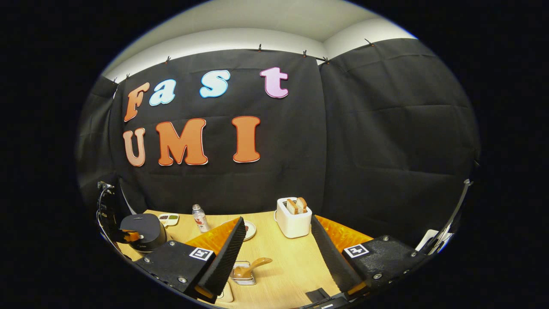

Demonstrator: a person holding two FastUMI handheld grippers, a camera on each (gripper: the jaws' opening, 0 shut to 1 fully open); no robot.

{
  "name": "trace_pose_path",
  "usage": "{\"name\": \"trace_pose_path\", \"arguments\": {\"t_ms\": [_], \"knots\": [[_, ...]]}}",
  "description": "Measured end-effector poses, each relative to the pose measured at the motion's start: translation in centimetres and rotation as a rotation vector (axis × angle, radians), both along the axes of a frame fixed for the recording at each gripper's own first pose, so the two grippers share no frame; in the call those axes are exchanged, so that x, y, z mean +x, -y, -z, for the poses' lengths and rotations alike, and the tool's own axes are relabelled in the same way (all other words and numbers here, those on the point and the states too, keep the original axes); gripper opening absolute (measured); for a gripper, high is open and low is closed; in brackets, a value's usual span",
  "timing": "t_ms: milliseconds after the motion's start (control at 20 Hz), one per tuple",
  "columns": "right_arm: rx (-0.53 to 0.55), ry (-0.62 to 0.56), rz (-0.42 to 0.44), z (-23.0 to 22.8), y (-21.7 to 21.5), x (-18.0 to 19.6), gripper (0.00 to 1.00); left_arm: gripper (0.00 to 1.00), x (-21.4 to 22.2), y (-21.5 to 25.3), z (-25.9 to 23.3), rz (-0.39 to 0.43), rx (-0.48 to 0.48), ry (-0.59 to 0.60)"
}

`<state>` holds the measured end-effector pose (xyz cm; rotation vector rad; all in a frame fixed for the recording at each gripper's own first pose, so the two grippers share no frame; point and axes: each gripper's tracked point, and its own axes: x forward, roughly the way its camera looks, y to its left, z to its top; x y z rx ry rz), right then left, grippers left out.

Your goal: Close the left gripper, press the button to open the rice cooker; take a wooden spoon from the chopstick holder with the right hand, scoop a spoonful of rice and pour it into the rice cooker, then put the wooden spoon back into the chopstick holder.

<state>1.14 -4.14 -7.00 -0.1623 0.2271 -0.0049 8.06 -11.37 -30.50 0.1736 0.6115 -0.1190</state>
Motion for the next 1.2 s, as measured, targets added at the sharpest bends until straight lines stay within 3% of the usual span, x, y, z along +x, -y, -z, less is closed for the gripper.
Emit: {"name": "trace_pose_path", "arguments": {"t_ms": [50, 250, 450, 850, 900, 950, 1050, 1200], "knots": [[0.0, 0.006, -0.001, -0.2, 0.0, -0.1, 0.95, 0.03, -0.3, -0.2, -0.9, -0.011, 0.002, 0.008], [0.023, 0.04, -0.015, -0.6, 0.1, -0.6, 0.95, 0.05, 0.0, -0.7, -11.6, -0.037, -0.001, 0.263], [0.082, 0.037, -0.032, 1.1, 0.1, -0.4, 0.95, 0.05, -1.7, -1.6, -19.4, -0.065, -0.085, 0.37], [0.209, -0.031, -0.029, 8.3, -0.1, 1.8, 0.95, 0.07, -5.7, -7.5, -25.4, -0.181, -0.055, 0.481], [0.207, -0.037, -0.028, 9.1, -0.1, 2.2, 0.95, 0.13, -6.0, -7.9, -25.6, -0.187, -0.054, 0.491], [0.205, -0.043, -0.028, 10.0, -0.2, 2.7, 0.95, 0.28, -6.3, -8.6, -25.7, -0.196, -0.048, 0.493], [0.196, -0.061, -0.03, 12.1, -0.3, 3.6, 0.95, 0.36, -6.7, -9.8, -25.5, -0.208, -0.051, 0.487], [0.188, -0.097, -0.02, 15.5, -0.2, 4.8, 0.95, 0.96, -7.2, -10.8, -25.4, -0.218, -0.069, 0.484]]}}
